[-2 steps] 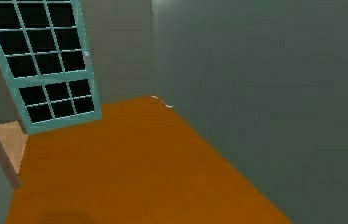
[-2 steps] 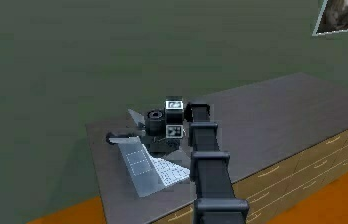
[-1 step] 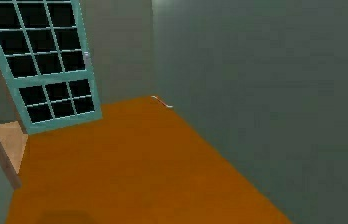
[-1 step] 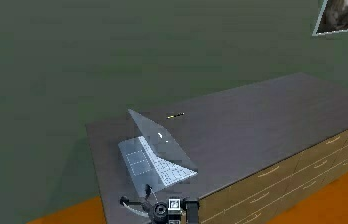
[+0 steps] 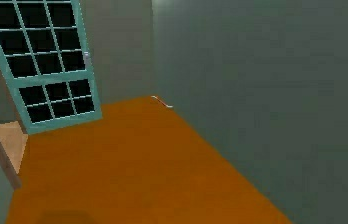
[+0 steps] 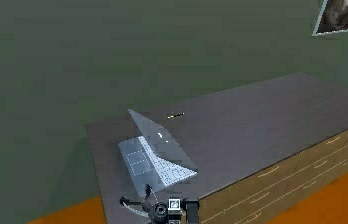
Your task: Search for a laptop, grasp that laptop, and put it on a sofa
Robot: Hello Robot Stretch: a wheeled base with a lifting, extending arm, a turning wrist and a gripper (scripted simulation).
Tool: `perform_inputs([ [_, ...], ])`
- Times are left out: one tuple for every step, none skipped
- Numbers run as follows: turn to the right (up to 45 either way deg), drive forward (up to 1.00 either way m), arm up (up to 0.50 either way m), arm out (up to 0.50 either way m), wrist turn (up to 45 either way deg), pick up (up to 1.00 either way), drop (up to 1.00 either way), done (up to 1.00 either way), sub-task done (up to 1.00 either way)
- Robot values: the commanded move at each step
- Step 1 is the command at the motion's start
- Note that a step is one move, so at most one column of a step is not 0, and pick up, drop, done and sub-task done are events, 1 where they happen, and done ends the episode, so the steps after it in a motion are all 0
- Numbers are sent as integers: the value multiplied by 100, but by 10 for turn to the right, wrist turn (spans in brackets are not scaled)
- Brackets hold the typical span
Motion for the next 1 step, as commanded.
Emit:
perform_inputs([
  [0,0,10,0,0,0,0,0,0],
])
